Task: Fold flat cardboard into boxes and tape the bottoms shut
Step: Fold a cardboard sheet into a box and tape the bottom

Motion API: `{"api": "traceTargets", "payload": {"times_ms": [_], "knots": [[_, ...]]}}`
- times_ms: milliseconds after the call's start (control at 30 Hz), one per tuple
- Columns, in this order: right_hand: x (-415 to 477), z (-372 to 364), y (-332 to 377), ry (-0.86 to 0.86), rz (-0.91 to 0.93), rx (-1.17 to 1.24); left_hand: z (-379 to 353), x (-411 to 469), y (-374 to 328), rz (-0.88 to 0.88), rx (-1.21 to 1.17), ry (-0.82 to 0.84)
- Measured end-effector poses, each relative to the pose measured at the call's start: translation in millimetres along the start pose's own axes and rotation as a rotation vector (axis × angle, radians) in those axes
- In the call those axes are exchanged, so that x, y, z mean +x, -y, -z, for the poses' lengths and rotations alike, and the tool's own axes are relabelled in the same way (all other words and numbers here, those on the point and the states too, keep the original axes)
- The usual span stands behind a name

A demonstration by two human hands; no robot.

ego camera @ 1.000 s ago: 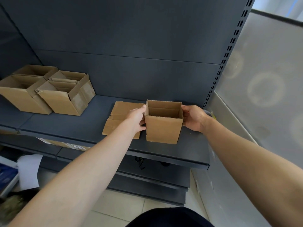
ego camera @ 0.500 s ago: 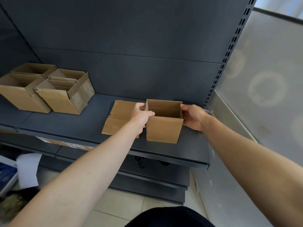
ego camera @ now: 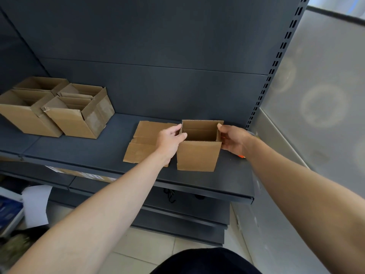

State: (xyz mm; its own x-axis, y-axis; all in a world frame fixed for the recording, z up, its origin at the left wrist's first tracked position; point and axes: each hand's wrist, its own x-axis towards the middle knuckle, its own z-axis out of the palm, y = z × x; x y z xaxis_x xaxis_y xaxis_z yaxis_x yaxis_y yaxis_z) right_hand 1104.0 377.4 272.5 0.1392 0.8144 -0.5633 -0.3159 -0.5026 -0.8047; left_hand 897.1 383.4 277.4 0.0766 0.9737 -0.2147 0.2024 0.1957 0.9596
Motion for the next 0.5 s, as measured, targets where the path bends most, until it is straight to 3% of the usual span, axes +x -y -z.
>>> {"api": "traceTargets", "payload": {"times_ms": [200, 367, 500], "knots": [[4, -1, 3, -0.057, -0.001, -0.055, 0, 1, 1, -0.006, 0.037, 0.03], [8, -12, 6, -0.2, 0.034, -0.179, -2, 2, 2, 0.0, 0.024, 0.02], [8, -19, 9, -0.274, 0.051, -0.297, -2, 2, 3, 0.02, 0.068, 0.157]]}}
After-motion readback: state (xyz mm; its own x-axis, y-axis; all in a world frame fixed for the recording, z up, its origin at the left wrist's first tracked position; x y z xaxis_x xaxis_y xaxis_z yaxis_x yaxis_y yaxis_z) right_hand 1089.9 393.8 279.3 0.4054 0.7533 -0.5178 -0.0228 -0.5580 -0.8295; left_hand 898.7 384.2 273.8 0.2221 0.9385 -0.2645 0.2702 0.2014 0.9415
